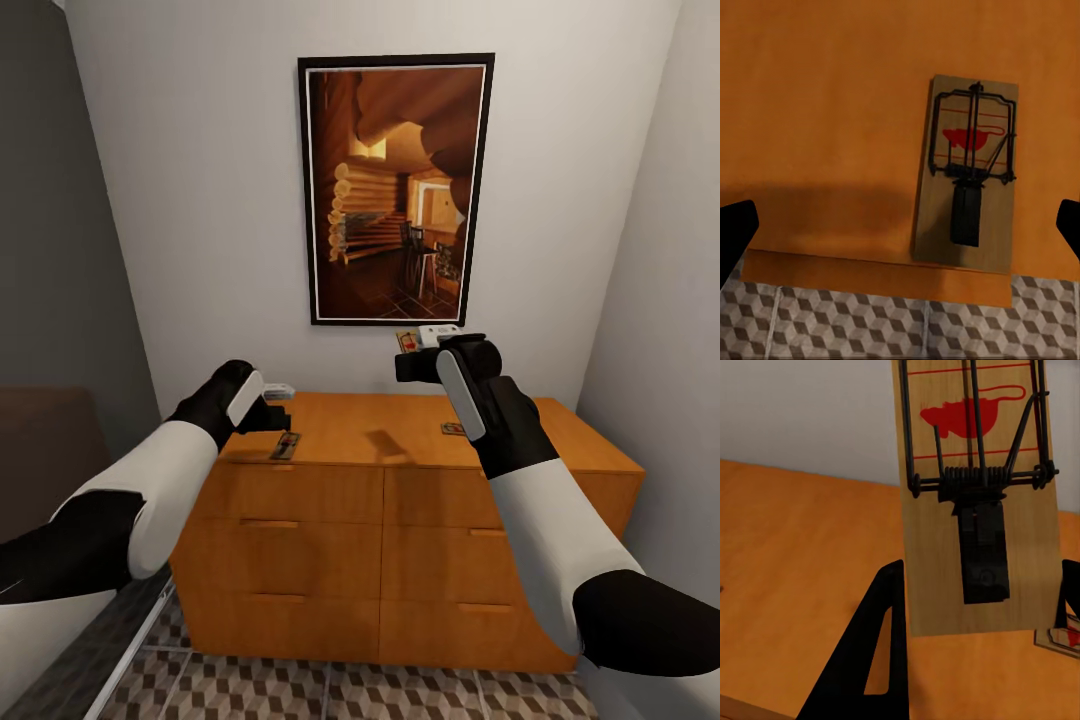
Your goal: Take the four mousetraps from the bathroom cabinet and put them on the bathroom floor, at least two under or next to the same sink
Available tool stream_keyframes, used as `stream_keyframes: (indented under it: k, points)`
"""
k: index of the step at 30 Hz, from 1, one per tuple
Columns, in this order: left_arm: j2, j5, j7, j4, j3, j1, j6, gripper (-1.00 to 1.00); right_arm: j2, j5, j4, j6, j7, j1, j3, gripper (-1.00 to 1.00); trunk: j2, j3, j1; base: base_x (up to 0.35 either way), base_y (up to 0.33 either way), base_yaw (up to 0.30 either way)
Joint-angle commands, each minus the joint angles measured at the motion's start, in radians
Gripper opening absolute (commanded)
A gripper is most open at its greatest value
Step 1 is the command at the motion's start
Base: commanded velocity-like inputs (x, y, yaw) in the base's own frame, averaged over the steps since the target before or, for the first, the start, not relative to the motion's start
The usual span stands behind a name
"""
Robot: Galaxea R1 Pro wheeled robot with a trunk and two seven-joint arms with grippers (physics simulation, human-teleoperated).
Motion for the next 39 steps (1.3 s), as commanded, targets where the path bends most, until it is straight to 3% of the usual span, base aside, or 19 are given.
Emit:
stream_keyframes:
  k: [1,9,19,39]
  points:
    - [0.0,0.01,0.009,0.001,-0.004,-0.001,0.003,1.0,0.0,-0.012,-0.001,0.003,-0.01,-0.001,0.001,-1.0,-0.001,-0.001,0.0,0.0,0.0,0.0]
    - [-0.005,0.009,0.008,0.018,-0.004,-0.002,0.003,1.0,0.002,-0.012,-0.001,0.003,-0.01,-0.001,0.001,-1.0,-0.001,-0.001,0.0,0.0,0.0,0.0]
    - [-0.036,0.004,0.009,0.046,-0.005,-0.002,0.0,1.0,0.0,-0.012,-0.001,0.003,-0.009,-0.001,0.001,-1.0,-0.001,-0.001,0.0,0.0,0.0,0.0]
    - [-0.038,-0.008,0.013,0.054,-0.007,-0.002,0.001,1.0,0.0,-0.012,-0.001,0.003,-0.008,-0.001,0.001,-1.0,-0.001,-0.001,0.0,0.0,0.0,0.0]
